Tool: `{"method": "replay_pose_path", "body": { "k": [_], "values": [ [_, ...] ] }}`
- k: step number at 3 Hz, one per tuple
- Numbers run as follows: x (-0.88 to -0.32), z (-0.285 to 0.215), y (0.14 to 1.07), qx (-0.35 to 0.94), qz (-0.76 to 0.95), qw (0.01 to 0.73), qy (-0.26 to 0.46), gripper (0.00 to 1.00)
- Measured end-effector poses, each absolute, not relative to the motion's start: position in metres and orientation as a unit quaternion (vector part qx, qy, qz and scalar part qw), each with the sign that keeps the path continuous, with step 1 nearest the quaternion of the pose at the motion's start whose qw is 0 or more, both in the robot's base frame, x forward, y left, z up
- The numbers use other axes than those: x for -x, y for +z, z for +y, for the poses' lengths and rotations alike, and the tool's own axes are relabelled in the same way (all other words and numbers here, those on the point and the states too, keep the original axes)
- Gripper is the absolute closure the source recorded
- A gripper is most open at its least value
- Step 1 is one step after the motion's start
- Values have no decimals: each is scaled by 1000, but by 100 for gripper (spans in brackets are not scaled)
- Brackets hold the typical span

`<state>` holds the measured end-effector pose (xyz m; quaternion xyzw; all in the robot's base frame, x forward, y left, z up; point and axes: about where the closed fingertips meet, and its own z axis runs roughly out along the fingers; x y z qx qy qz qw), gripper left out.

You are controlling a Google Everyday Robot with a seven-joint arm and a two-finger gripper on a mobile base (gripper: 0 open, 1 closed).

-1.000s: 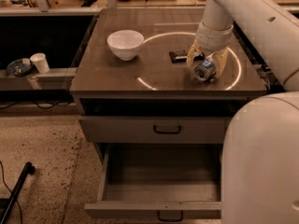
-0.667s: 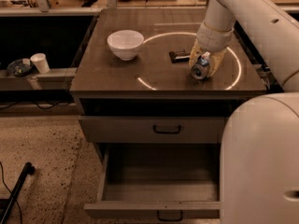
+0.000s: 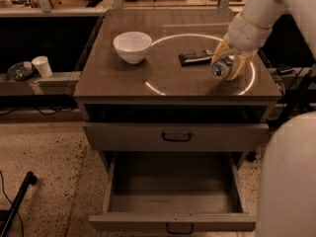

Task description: Place redbull can into middle drawer

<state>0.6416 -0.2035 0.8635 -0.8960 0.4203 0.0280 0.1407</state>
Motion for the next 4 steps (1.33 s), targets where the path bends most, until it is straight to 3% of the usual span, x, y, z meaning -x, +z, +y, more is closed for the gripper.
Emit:
{"method": "replay_pose_path", "body": {
  "k": [1,3,4],
  "values": [
    [-612,-228,876,843,508,167,55,100],
    [-545,-266,874,725,666,146,95,100],
    [-519,-258,851,682,680,213,166,100]
  ]
}}
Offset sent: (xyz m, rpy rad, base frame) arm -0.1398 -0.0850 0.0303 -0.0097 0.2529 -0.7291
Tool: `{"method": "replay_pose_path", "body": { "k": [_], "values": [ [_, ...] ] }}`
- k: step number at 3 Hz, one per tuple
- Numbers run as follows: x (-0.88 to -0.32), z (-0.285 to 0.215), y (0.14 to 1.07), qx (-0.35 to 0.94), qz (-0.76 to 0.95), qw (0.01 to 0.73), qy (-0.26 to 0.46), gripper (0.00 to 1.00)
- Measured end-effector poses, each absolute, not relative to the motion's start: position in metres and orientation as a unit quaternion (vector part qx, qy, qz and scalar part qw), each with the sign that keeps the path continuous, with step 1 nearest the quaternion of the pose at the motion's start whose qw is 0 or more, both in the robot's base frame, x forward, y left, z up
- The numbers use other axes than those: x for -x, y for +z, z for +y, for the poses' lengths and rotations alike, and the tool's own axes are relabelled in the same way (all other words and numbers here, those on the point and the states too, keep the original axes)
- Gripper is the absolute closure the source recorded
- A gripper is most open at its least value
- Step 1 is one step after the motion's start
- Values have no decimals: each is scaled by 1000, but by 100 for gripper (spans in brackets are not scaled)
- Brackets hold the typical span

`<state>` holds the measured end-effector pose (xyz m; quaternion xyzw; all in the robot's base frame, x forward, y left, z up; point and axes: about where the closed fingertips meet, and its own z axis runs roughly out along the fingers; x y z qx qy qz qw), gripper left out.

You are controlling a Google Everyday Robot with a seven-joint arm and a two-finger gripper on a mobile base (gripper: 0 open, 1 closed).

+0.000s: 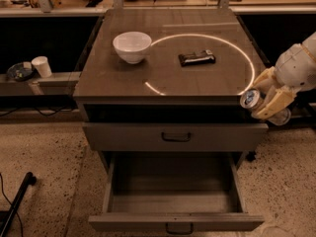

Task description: Place redbull can into middle drawer

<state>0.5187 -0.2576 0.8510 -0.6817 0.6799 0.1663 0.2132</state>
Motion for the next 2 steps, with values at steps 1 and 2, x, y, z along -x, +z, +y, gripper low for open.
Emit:
{"method": "replay_pose_path", "body": {
  "k": [1,2],
  "values": [
    [-507,-236,843,641,640,363,217,100],
    [-515,-225,843,638,590,454,198,100]
  ]
}}
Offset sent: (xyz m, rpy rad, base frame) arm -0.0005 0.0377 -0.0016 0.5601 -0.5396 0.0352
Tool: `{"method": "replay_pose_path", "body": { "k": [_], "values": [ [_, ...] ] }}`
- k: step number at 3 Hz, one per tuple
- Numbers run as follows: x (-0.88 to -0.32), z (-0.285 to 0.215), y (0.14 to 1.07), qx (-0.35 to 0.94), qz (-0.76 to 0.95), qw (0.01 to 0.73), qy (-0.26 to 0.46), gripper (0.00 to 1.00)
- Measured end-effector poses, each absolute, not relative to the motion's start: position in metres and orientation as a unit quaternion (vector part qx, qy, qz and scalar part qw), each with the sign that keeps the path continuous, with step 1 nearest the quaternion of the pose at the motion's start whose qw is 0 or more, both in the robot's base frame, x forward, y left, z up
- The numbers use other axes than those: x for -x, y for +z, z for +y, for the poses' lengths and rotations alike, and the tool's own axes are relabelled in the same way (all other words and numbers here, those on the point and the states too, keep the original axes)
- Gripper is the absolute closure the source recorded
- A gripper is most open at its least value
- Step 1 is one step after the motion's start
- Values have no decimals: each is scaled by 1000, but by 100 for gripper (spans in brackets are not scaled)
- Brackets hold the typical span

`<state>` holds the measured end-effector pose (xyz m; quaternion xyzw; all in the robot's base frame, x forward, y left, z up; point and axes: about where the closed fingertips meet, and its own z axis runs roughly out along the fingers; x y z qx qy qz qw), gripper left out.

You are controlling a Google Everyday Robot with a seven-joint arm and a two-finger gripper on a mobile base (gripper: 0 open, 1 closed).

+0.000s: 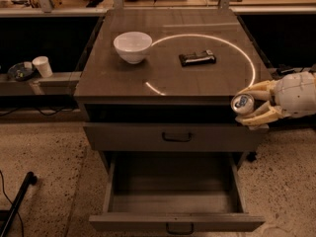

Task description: Place redbull can into middle drawer

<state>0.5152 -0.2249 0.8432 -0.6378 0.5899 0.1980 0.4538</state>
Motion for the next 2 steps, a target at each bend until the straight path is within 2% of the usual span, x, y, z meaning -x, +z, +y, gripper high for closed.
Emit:
{"method": "replay_pose_path", "body": {
  "k": [1,2],
  "values": [
    [-517,-222,846,650,572,464,186,100],
    [-507,-195,793,593,598,462,279,100]
  ]
}}
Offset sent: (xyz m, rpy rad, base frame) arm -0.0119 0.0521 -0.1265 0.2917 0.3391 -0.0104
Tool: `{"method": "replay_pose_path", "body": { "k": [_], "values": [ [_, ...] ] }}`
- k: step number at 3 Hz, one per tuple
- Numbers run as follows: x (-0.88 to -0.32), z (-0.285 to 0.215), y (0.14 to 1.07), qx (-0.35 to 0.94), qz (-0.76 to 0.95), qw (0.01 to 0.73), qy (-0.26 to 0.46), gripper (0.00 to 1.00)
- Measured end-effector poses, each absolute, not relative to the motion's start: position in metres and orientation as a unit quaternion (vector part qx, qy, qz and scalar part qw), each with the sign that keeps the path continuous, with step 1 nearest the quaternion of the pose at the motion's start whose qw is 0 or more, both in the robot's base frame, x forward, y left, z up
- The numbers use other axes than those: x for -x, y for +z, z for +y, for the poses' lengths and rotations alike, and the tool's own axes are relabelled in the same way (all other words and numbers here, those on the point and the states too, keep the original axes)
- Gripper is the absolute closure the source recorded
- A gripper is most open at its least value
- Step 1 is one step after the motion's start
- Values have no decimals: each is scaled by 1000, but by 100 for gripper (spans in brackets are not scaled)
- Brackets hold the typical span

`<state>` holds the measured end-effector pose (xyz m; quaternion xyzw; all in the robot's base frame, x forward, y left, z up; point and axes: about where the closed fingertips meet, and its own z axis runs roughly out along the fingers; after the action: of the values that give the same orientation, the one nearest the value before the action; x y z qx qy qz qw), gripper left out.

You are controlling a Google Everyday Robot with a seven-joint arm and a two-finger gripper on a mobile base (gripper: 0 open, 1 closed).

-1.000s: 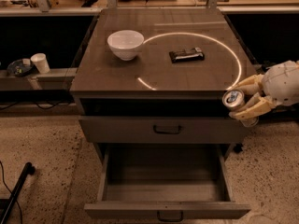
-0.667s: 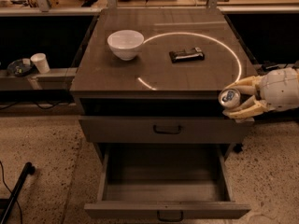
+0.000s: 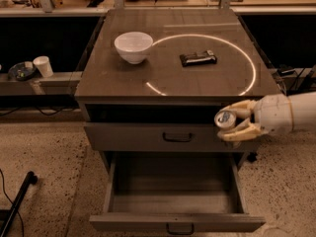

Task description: Place redbull can into middle drawer

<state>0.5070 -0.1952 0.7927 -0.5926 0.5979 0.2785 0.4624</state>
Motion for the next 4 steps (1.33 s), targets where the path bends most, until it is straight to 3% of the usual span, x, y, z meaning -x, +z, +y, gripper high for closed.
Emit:
{"method": "replay_pose_path", "body": {
  "k": [2,4],
  "values": [
    [-452,-114,723,498,571,490,431,100],
    [-448,-93,721,501,541,494,460,100]
  ]
}}
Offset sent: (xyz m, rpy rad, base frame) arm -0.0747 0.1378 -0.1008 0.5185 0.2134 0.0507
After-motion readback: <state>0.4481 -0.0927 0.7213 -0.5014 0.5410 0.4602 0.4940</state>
